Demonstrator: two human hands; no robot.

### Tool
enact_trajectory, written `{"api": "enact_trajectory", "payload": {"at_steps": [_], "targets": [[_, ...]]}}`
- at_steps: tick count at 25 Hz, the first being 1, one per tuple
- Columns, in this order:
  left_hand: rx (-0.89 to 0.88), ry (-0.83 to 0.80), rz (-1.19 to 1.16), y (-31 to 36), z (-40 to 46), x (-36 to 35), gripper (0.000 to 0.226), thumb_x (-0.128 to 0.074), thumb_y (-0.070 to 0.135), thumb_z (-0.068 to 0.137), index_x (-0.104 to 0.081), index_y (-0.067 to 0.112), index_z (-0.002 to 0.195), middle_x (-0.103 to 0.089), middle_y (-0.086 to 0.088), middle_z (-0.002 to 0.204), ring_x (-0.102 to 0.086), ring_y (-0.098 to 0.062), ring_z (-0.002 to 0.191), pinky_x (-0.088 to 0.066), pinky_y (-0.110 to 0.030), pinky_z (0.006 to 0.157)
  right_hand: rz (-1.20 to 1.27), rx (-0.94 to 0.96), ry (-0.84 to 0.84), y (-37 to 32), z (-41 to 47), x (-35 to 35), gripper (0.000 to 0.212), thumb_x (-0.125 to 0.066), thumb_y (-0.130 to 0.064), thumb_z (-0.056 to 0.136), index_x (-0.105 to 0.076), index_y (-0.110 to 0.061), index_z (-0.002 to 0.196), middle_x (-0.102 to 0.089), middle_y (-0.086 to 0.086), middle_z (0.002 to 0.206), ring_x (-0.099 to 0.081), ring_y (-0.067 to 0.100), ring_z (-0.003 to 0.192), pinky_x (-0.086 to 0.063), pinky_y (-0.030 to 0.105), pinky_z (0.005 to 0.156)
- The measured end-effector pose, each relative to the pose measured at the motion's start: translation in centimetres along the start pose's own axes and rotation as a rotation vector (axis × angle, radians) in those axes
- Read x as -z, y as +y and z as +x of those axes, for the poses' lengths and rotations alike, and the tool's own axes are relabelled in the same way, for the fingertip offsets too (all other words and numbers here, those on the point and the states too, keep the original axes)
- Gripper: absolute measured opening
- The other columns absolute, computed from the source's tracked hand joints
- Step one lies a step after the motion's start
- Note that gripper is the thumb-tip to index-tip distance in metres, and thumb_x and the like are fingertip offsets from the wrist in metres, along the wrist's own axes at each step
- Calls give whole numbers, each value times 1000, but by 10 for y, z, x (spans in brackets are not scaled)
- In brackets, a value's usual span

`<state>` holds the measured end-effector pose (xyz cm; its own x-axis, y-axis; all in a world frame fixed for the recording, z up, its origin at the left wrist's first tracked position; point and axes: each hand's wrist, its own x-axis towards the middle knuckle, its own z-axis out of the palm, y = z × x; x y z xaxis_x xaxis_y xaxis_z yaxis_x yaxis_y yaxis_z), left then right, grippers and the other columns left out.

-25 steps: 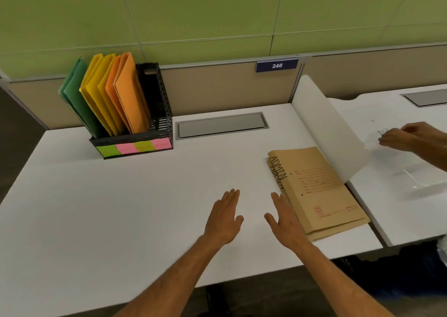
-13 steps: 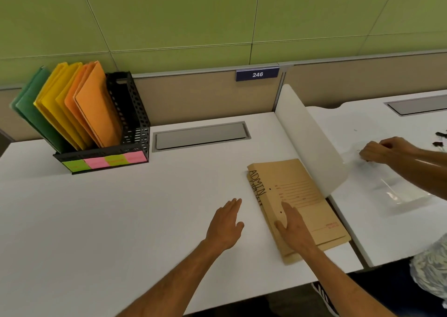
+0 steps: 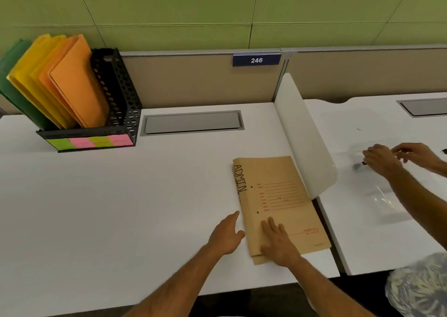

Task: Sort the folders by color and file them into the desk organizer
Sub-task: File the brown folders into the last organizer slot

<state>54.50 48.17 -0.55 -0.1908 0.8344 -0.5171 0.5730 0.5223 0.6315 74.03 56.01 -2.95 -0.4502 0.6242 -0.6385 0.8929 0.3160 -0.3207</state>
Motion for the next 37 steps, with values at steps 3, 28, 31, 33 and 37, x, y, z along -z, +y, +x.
{"api": "enact_trajectory", "payload": {"at_steps": [3,28,31,33,37], "targets": [[52,-18,-106,-2,1,-9,69,-57,35,98,-23,26,158,-34,3,160,-37,-19,144,-32,-33,115,-19,45,-40,-5,1,-9,86,-52,-37,99,8,-25,159,15,0,167,12,39,152,-9,49,123],[346,4,-620,-42,-20,7,65,-70,11,88,-40,15,146,-60,-4,128,-60,-20,115,-52,-39,102,312,-47,173,2,-7,-2,67,-60,-30,95,-30,-14,153,-26,9,162,-28,31,147,-30,45,119],[377,-10,-652,-53,-25,13,84,-72,13,88,-22,14,156,-61,-2,122,-59,-21,116,-48,-33,97,418,-244,339,15,-4,20,66,-62,-31,95,-33,-10,151,-38,13,155,-37,34,140,-33,46,114],[382,-18,-672,-56,-26,13,88,-73,14,88,-18,14,157,-60,1,117,-58,-21,116,-46,-31,95,312,-284,283,23,-5,22,69,-63,-35,95,-30,-9,150,-36,14,154,-37,36,138,-34,46,113],[357,7,-711,-54,-24,7,61,-72,15,89,-41,18,142,-63,-1,123,-62,-14,107,-51,-23,82,359,-250,256,20,-10,9,71,-64,-34,94,-30,-9,151,-37,12,153,-35,36,139,-35,48,114]]}}
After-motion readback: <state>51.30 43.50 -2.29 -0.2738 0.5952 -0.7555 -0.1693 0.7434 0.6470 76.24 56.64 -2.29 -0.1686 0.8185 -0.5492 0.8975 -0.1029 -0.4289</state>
